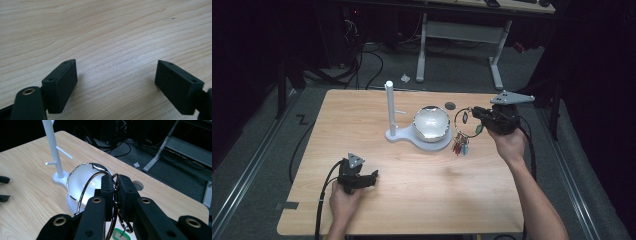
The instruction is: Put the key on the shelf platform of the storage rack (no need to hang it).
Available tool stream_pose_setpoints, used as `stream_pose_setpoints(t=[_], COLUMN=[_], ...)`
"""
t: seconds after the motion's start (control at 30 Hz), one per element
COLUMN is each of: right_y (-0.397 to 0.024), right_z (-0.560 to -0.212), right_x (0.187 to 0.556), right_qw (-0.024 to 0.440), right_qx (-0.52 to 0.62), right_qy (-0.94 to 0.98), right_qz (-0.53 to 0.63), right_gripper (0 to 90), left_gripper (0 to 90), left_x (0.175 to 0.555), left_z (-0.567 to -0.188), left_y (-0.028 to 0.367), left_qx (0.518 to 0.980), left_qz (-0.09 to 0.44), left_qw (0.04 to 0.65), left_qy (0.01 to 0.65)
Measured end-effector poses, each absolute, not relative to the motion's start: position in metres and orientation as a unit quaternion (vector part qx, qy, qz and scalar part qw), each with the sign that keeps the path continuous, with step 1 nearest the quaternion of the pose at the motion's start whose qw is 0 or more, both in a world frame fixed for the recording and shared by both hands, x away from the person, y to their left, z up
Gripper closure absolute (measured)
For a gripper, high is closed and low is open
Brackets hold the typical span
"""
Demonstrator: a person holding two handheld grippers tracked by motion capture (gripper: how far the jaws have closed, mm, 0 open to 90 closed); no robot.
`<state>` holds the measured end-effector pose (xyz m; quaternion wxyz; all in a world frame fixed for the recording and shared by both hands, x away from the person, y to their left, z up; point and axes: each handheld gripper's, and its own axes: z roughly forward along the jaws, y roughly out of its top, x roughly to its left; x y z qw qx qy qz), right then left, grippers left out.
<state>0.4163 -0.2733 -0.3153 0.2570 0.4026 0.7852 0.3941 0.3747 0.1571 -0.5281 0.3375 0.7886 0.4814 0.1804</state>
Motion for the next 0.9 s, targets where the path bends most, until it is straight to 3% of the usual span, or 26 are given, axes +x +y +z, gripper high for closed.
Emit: stream_pose_setpoints(t=[0.9], right_y=[-0.248], right_z=[-0.303], right_x=[0.452], right_qw=[0.254], right_qx=[0.403], right_qy=[0.783], right_qz=[0.400], right_gripper=[83.8], left_gripper=[18.5], left_x=[0.375], left_z=[-0.528], left_y=[0.157], left_qx=[0.789], left_qz=[0.180], left_qw=[0.338], left_qy=[0.481])
